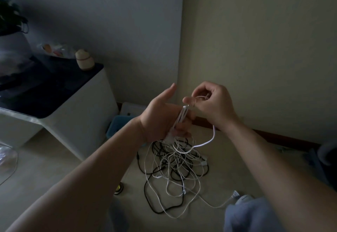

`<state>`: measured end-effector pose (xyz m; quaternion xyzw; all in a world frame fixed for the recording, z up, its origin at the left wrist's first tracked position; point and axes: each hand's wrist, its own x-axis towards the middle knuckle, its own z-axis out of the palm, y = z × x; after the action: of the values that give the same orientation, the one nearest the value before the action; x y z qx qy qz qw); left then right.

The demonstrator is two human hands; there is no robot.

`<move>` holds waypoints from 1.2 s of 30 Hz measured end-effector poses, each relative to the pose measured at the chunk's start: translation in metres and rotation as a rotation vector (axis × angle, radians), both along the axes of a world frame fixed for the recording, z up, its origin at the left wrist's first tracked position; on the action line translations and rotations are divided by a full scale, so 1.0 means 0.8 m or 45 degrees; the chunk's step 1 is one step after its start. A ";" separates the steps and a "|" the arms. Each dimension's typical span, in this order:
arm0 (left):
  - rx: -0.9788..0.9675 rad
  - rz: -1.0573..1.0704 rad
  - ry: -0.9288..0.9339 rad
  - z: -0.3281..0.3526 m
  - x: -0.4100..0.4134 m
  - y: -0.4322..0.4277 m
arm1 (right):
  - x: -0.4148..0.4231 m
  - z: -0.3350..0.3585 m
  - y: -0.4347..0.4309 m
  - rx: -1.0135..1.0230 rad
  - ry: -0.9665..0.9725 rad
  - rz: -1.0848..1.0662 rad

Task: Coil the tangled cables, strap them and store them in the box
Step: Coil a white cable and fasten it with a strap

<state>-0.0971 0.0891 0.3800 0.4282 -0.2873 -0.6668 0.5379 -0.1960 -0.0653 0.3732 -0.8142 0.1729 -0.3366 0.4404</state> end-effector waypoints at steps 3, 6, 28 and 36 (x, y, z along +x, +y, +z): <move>-0.059 0.015 -0.016 0.007 0.001 0.004 | -0.001 -0.006 -0.008 0.115 -0.019 0.101; -0.141 0.086 0.112 0.009 -0.002 0.005 | 0.004 -0.017 0.000 0.175 0.012 0.206; -0.198 1.118 -0.126 0.009 0.047 0.010 | 0.010 -0.024 0.040 0.680 0.197 0.607; 0.024 0.177 -0.515 -0.015 0.016 -0.004 | 0.008 -0.020 0.026 0.205 0.067 0.297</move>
<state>-0.0846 0.0860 0.3676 0.5771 -0.3529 -0.5314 0.5100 -0.1893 -0.0445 0.3575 -0.7994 0.1150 -0.2468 0.5356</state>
